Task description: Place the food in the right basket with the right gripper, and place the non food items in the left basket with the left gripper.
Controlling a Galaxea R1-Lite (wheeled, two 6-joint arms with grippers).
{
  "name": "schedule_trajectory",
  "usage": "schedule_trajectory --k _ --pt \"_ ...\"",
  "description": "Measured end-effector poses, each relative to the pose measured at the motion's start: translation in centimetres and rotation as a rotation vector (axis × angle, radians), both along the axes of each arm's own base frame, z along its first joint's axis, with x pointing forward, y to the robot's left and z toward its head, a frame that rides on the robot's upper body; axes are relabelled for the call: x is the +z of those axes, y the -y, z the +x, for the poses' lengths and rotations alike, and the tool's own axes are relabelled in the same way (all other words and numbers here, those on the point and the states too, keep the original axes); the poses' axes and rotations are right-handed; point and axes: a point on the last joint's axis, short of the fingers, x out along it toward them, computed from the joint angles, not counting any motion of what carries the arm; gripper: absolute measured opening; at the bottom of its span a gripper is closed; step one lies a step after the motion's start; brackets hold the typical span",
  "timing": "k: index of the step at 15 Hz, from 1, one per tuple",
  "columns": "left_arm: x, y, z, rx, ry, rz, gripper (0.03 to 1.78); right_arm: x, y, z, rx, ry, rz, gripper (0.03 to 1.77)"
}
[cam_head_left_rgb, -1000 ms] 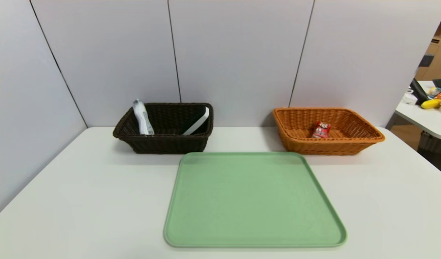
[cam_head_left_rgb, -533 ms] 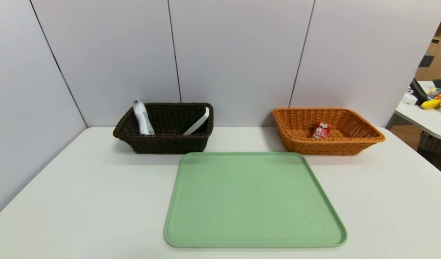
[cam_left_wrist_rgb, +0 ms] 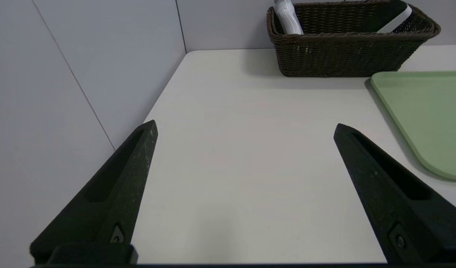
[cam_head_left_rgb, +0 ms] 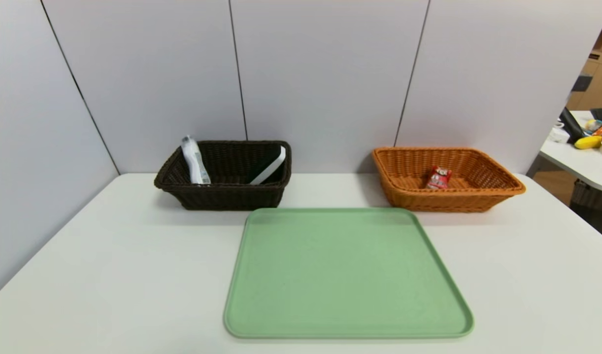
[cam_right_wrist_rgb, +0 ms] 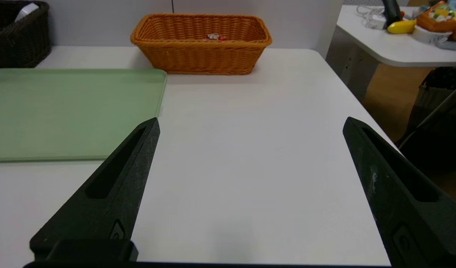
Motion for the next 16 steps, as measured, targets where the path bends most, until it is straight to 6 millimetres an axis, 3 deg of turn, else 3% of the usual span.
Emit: schedule_trajectory --k 4,11,16 --pt "-2.0 0.0 0.7 -0.001 0.037 0.018 1.69 -0.7 0.0 1.6 -0.003 0.080 -0.046 1.70" --pt "-5.0 0.0 2.8 0.010 0.126 0.095 1.69 -3.9 0.0 5.2 -0.013 0.283 -0.106 1.70" --pt "-5.7 0.0 3.1 0.001 0.108 0.095 1.69 -5.5 -0.1 5.9 0.018 0.244 -0.116 1.70"
